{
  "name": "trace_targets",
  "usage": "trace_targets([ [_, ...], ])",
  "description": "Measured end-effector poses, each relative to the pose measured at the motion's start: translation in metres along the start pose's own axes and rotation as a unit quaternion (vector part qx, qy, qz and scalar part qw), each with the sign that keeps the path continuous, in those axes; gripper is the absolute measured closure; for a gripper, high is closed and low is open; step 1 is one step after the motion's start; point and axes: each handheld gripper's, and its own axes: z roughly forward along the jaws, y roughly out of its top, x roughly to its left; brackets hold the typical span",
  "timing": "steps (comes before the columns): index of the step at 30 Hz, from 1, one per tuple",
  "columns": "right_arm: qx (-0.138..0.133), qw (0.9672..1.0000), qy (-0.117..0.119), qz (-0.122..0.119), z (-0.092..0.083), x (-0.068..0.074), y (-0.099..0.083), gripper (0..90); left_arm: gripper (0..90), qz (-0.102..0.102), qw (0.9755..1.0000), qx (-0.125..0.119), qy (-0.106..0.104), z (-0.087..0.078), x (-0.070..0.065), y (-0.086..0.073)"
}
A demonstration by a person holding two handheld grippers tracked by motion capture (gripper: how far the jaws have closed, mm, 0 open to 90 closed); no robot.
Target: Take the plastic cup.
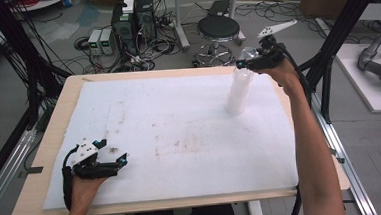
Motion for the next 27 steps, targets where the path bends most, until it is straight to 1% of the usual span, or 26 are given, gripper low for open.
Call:
trace_targets([
  [2, -0.004, 1.0, -0.004, -0.006, -0.007, 0.002, 0.009, 40.7, 6.7, 0.0, 1.0, 0.001, -0.001, 0.0, 0.0, 0.0],
  [3, -0.004, 1.0, -0.004, -0.006, -0.007, 0.002, 0.009, 40.7, 6.7, 0.0, 1.0, 0.002, -0.001, 0.0, 0.0, 0.0],
  [4, -0.005, 0.9999, -0.008, -0.009, -0.013, 0.004, 0.017, 40.7, 6.7, -0.001, 1.0, 0.002, -0.001, 0.0, 0.0, 0.0],
  [5, -0.005, 0.9999, -0.008, -0.009, -0.013, 0.004, 0.017, 40.7, 6.7, 0.0, 1.0, 0.002, -0.002, 0.0, 0.0, 0.0],
  [6, -0.006, 0.9998, -0.011, -0.013, -0.018, 0.007, 0.024, 40.8, 6.7, 0.0, 1.0, 0.002, -0.002, 0.0, 0.0, 0.0],
  [8, -0.006, 0.9997, -0.013, -0.02, -0.021, 0.009, 0.029, 40.8, 6.7, 0.0, 1.0, 0.001, -0.003, 0.0, 0.0, 0.0],
  [13, -0.008, 0.9995, -0.015, -0.025, -0.026, 0.012, 0.036, 40.8, 6.7, 0.002, 1.0, 0.004, -0.003, 0.0, 0.0, 0.0],
  [15, -0.008, 0.9996, -0.01, -0.025, -0.028, 0.015, 0.036, 40.8, 6.7, 0.001, 1.0, 0.003, -0.003, 0.0, 0.0, 0.0],
  [17, -0.008, 0.9995, -0.001, -0.031, -0.03, 0.021, 0.036, 40.8, 6.7, 0.001, 1.0, 0.005, -0.004, 0.001, 0.001, 0.0],
  [18, -0.011, 0.9992, 0.012, -0.037, -0.031, 0.027, 0.035, 40.8, 6.7, 0.001, 1.0, 0.006, -0.005, 0.001, 0.001, 0.0],
  [19, -0.011, 0.9992, 0.012, -0.037, -0.031, 0.027, 0.035, 40.8, 6.7, 0.0, 1.0, 0.006, -0.004, 0.001, 0.001, 0.0],
  [20, -0.017, 0.9984, 0.026, -0.046, -0.033, 0.035, 0.033, 40.9, 6.7, 0.001, 1.0, 0.006, -0.004, 0.001, 0.001, 0.0],
  [21, -0.017, 0.9984, 0.026, -0.046, -0.033, 0.035, 0.033, 40.9, 6.7, 0.001, 1.0, 0.005, -0.004, 0.001, 0.001, 0.0],
  [22, -0.018, 0.9981, 0.033, -0.048, -0.034, 0.041, 0.031, 40.9, 6.7, 0.002, 1.0, 0.006, -0.004, 0.001, 0.0, 0.0],
  [23, -0.023, 0.9973, 0.043, -0.055, -0.035, 0.045, 0.029, 41.0, 6.7, 0.001, 1.0, 0.005, -0.005, 0.001, 0.0, 0.0],
  [24, -0.028, 0.9962, 0.054, -0.062, -0.038, 0.054, 0.025, 41.1, 6.7, 0.0, 1.0, 0.005, -0.005, 0.001, 0.0, 0.0],
  [25, -0.028, 0.9962, 0.054, -0.062, -0.038, 0.054, 0.025, 41.1, 6.7, 0.001, 1.0, 0.006, -0.004, 0.001, 0.0, 0.0],
  [27, -0.033, 0.9949, 0.072, -0.061, -0.04, 0.065, 0.021, 41.1, 6.7, 0.001, 1.0, 0.005, -0.005, 0.001, 0.0, 0.0],
])
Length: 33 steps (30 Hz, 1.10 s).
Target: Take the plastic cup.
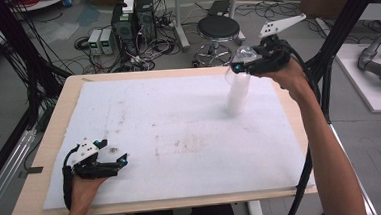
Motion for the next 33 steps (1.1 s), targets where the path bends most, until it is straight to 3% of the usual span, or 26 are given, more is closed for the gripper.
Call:
trace_targets([
  [5, -0.011, 0.9992, 0.034, -0.02, 0.001, 0.031, -0.009, 41.2, 6.7, 0.004, 1.0, -0.002, 0.001, 0.0, -0.001, 0.0],
  [6, -0.011, 0.9992, 0.034, -0.02, 0.001, 0.031, -0.009, 41.2, 6.7, 0.005, 1.0, -0.001, -0.001, 0.0, -0.001, 0.0],
  [8, -0.005, 0.9985, 0.047, -0.029, 0.005, 0.047, -0.013, 41.2, 6.7, 0.007, 1.0, -0.002, -0.002, 0.0, -0.001, 0.0],
  [9, -0.005, 0.9985, 0.047, -0.029, 0.005, 0.047, -0.013, 41.2, 6.7, 0.007, 1.0, -0.001, -0.003, 0.0, -0.001, 0.0],
  [14, -0.016, 0.9961, 0.077, -0.04, 0.017, 0.075, -0.027, 41.3, 6.7, 0.003, 1.0, -0.002, -0.006, -0.001, 0.0, 0.0],
  [18, -0.017, 0.9942, 0.1, -0.037, 0.028, 0.088, -0.039, 41.3, 6.7, 0.003, 1.0, -0.003, -0.008, -0.001, 0.0, 0.0],
  [33, 0.025, 0.9889, 0.132, -0.063, 0.067, 0.128, -0.063, 41.7, 6.7, 0.002, 0.9999, -0.002, -0.011, 0.0, 0.001, 0.0],
])
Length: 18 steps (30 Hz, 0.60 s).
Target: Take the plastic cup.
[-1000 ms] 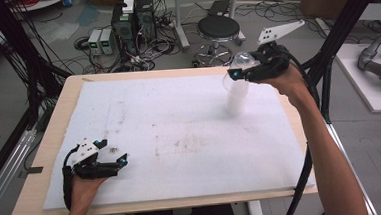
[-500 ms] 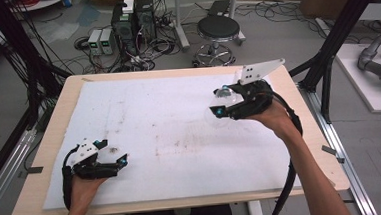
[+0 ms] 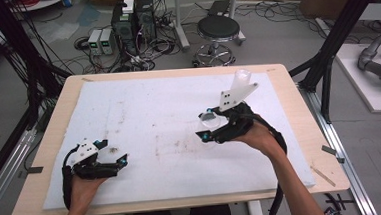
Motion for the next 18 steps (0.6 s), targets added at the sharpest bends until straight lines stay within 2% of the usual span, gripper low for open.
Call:
trace_targets([
  [6, -0.001, 0.9999, 0.01, -0.004, 0.023, 0.011, -0.011, 41.6, 6.7, 0.001, 1.0, 0.0, -0.001, 0.0, 0.0, 0.0],
  [18, -0.022, 0.9994, 0.027, 0.008, 0.044, 0.018, -0.029, 41.6, 6.7, 0.002, 1.0, 0.003, -0.001, 0.001, 0.0, 0.0],
])
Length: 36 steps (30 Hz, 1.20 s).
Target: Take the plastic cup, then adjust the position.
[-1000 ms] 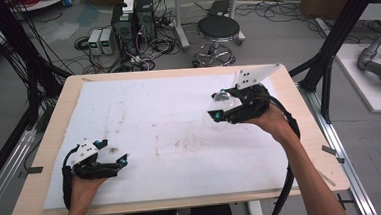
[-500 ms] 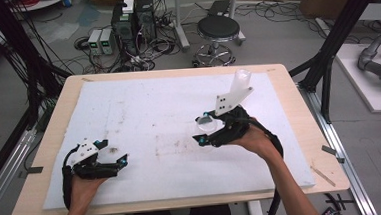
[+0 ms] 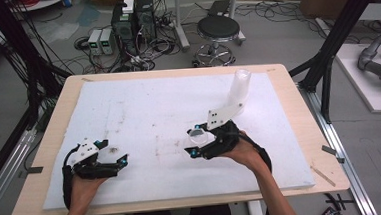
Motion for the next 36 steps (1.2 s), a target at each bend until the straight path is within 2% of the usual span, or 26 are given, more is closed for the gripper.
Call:
trace_targets([
  [21, -0.031, 0.9994, 0.01, 0.011, 0.0028, -0.0012, -0.0005, 41.8, 6.7, -0.001, 1.0, 0.002, 0.0, 0.0006, -0.0002, 0.0001],
  [31, -0.034, 0.9993, 0.009, 0.013, 0.0029, -0.0032, -0.0012, 41.9, 6.7, 0.0, 1.0, 0.0, 0.0, 0.0002, -0.0003, 0.0],
  [34, -0.039, 0.999, 0.011, 0.017, 0.0027, -0.0031, -0.0015, 41.9, 6.7, 0.0, 1.0, -0.002, -0.009, -0.0001, 0.0008, 0.0001],
  [36, -0.047, 0.9986, 0.012, 0.019, 0.0018, -0.0047, -0.0021, 41.9, 6.7, -0.006, 0.9997, -0.002, -0.024, 0.0002, 0.0023, 0.0002],
])
